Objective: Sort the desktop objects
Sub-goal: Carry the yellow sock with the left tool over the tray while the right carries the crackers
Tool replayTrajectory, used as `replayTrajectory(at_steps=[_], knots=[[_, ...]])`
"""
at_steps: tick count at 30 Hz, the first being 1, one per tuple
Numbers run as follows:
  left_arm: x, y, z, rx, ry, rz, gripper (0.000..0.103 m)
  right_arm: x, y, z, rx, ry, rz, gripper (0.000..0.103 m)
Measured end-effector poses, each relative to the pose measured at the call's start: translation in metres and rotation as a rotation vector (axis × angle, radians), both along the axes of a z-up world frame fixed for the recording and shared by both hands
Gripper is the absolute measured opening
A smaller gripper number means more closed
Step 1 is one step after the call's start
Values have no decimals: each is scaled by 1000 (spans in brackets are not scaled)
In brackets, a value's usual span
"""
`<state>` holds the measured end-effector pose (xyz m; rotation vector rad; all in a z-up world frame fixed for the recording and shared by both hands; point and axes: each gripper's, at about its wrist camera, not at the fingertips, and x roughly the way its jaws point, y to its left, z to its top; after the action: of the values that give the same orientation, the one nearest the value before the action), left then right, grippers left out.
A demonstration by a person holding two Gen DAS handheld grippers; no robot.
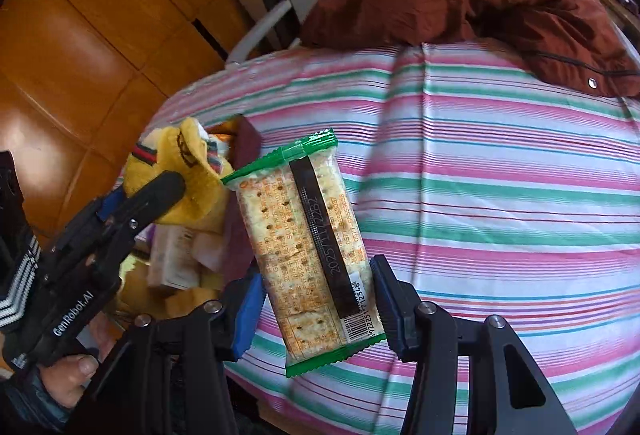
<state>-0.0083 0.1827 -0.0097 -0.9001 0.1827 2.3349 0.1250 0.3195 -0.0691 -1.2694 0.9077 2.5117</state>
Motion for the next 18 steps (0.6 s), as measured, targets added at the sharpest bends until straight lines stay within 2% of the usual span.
replayTrajectory(at_steps=[5,10,15,18], knots=[[-3,-30,3,3,-3,64,38,-17,-18,5,-16,29,34,52],[-9,-70,11,44,-24,135,38,-38,-39,12,-29,54,81,52],[-14,-128,25,100,-24,231,38,-58,-66,16,-42,72,135,52],[-15,-164,28,95,-5,318,38,-69,-80,15,-46,71,166,52]])
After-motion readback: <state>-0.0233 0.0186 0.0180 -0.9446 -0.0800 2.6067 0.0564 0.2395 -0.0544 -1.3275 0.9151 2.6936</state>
